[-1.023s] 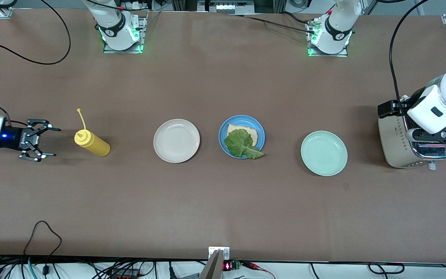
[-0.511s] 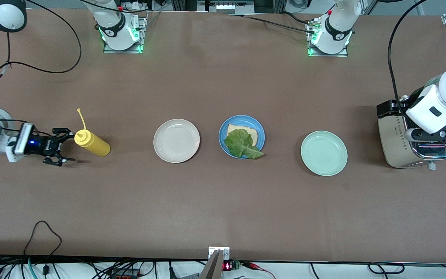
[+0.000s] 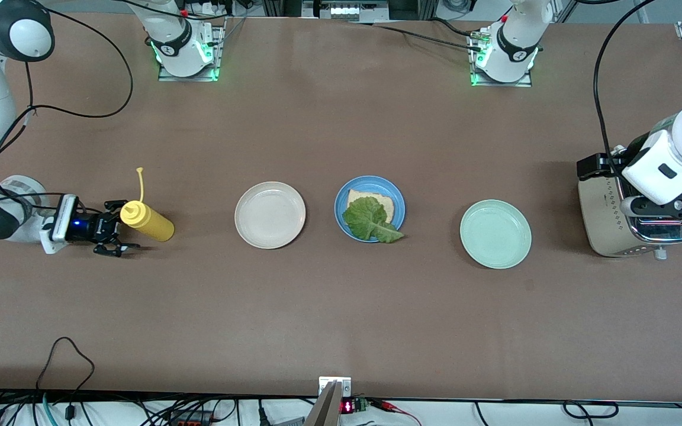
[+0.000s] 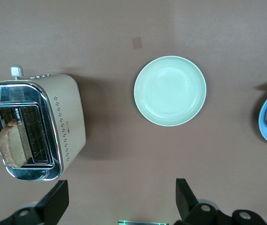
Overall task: Make sandwich in blue plate with both arms
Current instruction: 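Grasp the yellow mustard bottle with the right gripper, then lift the mustard bottle and carry it over the blue plate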
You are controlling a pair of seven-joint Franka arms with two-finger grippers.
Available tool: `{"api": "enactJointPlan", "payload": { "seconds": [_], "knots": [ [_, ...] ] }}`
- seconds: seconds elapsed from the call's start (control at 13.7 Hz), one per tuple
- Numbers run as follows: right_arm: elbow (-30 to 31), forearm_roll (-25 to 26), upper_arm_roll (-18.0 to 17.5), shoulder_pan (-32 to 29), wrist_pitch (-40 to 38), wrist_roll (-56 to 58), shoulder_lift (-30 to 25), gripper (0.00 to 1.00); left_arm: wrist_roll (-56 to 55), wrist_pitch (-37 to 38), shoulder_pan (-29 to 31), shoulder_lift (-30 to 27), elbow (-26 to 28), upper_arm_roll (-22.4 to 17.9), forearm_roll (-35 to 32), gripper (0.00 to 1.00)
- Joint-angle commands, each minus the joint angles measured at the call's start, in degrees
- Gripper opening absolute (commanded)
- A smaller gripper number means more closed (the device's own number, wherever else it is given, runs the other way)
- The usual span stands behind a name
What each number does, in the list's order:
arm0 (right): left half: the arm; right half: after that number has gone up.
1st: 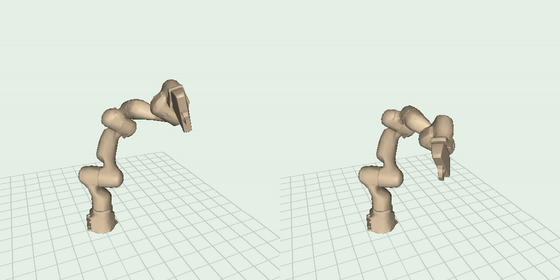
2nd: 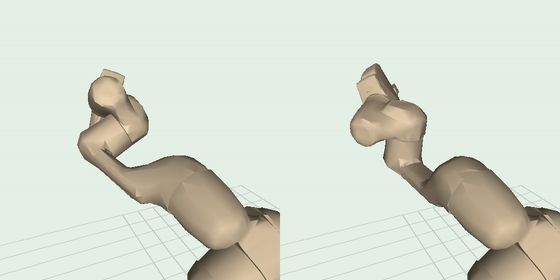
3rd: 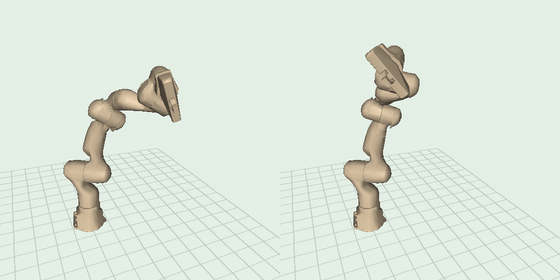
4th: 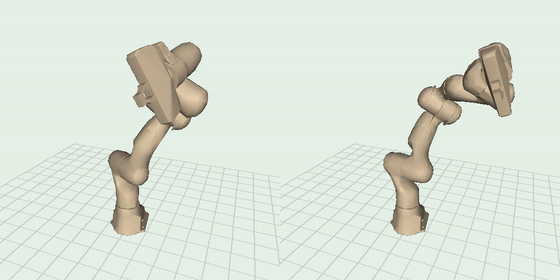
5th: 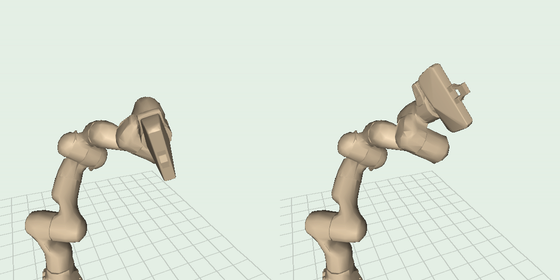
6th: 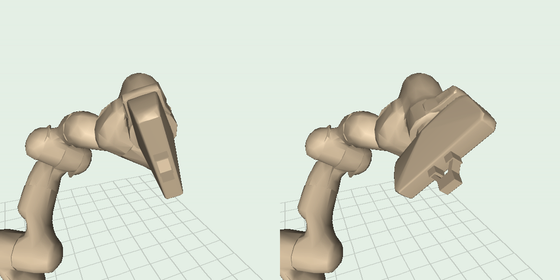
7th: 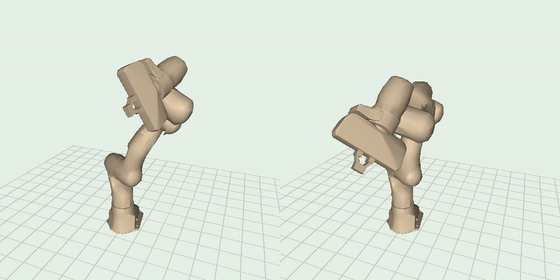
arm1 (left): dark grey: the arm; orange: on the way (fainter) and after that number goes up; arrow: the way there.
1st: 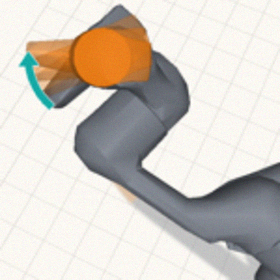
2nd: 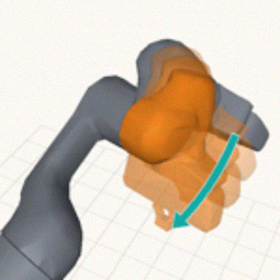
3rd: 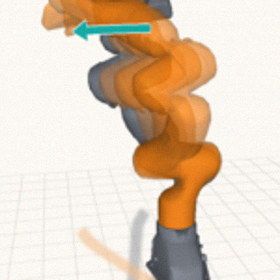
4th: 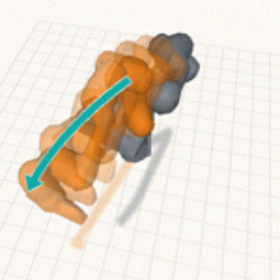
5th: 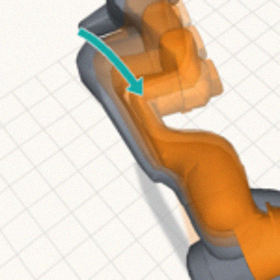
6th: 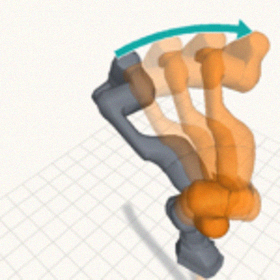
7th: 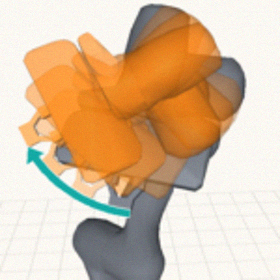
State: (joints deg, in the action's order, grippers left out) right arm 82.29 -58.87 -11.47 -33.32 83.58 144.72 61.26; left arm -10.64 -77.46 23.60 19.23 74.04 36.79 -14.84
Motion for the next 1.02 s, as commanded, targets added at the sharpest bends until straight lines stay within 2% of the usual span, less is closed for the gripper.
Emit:
{"api": "enactJointPlan", "payload": {
  "seconds": [0.0, 0.58, 0.73, 0.8, 0.88, 0.95],
  "knots": [
    [-0.03, -1.77, -0.3, 0.8, -0.96, 1.17, 1.14, 1.0, -0.6, -0.06, 0.66, -2.0, 1.98, 0.38, 0.51, 1.0],
    [0.68, -2.21, -0.39, 4.05, -3.24, 0.74, 1.93, 1.0, -2.8, -0.15, 0.57, -2.18, 2.24, 0.74, 0.51, 1.0],
    [0.59, -2.21, -0.39, 4.23, -3.16, 0.73, 1.49, 0.4, -2.8, -0.15, 0.57, -2.18, 2.24, 0.82, 0.51, 1.0],
    [0.59, -2.3, -0.39, 4.31, -3.16, 0.56, 1.49, 0.24, -2.89, -0.15, 0.57, -2.18, 2.24, 0.74, 0.51, 1.0],
    [0.59, -2.3, -1.0, 4.31, -3.07, 0.21, 1.4, 0.17, -2.89, -0.15, 0.57, -2.18, 2.24, 0.74, 0.51, 1.0],
    [0.59, -2.39, -1.79, 4.4, -2.55, -0.14, 0.1, 0.14, -2.89, -0.15, 0.57, -2.18, 2.24, 0.74, 0.51, 1.0]
  ]
}}
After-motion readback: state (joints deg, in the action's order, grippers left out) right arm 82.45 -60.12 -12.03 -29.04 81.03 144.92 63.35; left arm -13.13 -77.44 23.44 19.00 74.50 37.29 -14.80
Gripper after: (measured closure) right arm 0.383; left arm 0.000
